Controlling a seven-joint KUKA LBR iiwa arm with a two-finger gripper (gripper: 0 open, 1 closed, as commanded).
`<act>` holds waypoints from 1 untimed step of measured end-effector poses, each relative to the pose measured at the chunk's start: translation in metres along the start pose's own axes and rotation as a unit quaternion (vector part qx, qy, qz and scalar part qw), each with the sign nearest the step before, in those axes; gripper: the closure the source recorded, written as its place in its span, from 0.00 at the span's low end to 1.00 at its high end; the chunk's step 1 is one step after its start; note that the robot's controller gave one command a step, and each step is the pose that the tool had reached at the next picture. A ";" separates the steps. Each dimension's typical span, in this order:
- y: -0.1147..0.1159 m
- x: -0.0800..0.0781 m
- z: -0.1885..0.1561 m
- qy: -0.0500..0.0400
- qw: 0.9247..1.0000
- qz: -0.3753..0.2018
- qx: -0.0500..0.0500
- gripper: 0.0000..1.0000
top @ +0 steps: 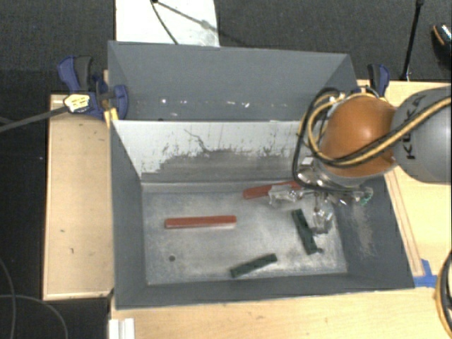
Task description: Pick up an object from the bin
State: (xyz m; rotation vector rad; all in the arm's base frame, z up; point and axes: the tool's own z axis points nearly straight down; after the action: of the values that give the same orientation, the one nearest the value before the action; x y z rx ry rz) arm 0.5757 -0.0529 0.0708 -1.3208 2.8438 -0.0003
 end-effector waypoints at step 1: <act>0.005 0.014 0.000 0.001 0.967 -0.253 -0.001 0.00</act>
Offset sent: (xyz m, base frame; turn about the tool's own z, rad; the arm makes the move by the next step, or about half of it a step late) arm -0.0131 -0.0076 -0.0008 -0.5130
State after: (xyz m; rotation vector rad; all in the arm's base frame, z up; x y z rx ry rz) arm 0.5630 -0.0600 0.0703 -1.9992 2.4183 -0.0013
